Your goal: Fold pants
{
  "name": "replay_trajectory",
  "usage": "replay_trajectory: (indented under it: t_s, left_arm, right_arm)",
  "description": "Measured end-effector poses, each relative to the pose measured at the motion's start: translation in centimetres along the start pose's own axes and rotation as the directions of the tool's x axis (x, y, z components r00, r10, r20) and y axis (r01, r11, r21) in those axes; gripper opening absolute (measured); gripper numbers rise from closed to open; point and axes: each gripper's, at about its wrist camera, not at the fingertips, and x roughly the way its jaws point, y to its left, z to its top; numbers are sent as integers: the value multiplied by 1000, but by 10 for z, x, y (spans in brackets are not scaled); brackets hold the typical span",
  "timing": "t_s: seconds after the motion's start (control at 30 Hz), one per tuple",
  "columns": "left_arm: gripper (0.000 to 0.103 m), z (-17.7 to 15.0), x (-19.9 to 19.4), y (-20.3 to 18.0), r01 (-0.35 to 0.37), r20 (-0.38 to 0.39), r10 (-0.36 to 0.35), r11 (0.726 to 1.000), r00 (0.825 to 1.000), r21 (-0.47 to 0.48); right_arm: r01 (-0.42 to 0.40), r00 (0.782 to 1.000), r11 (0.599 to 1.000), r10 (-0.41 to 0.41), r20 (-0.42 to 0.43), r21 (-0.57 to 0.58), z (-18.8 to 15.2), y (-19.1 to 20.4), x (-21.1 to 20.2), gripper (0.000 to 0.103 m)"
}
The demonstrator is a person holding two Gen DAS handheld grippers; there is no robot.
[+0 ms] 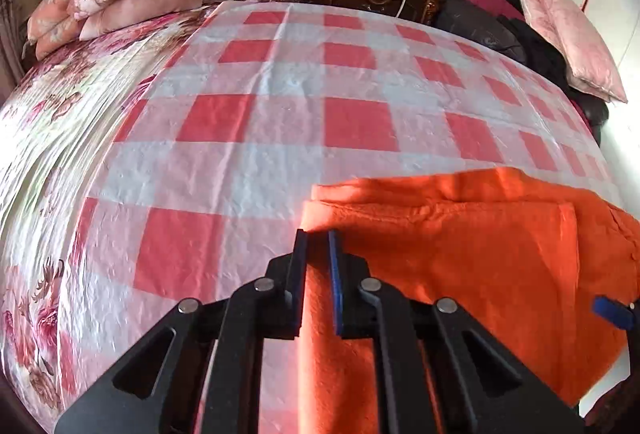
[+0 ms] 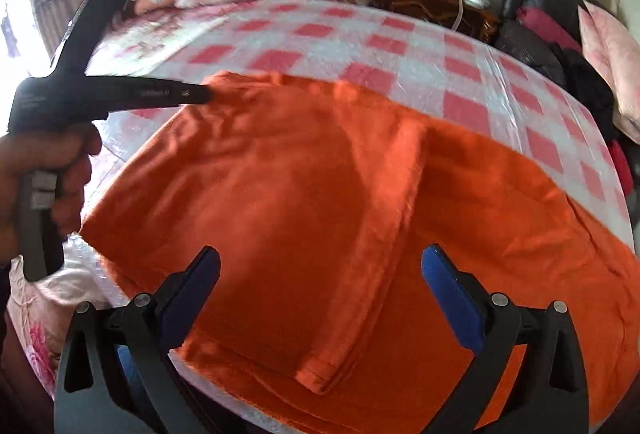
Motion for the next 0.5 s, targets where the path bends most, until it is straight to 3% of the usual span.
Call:
replay_trajectory:
  t_s: [0.1, 0.17, 0.23, 0.3, 0.4, 0.5]
  left_arm:
    - [10, 7, -8, 10, -22, 49, 23, 999, 999, -24]
    - [10, 12, -13, 6, 62, 71, -62, 998, 996, -3]
    - [14, 14, -5, -6, 100, 28, -102, 993, 994, 63]
    - [14, 15, 8, -10, 27, 13, -29, 994, 1000, 103]
    - [16, 23, 4, -5, -54, 44, 52, 997, 998, 47]
    - [19, 16, -21, 13, -25, 107, 29, 999, 994, -40]
  right_arm:
    - [-9, 997, 1000, 10, -81, 7, -9, -4, 17, 99]
    - [-17, 998, 1000, 18, -61, 12, -14, -5, 16, 98]
    - [-18, 998, 1000, 18, -60, 7, -16, -5, 15, 98]
    - [-19, 998, 1000, 19, -59, 3, -17, -4, 15, 98]
    - [-18, 998, 1000, 19, -61, 4, -18, -4, 15, 98]
    - [-22, 998, 1000, 22, -65, 0, -21, -3, 12, 98]
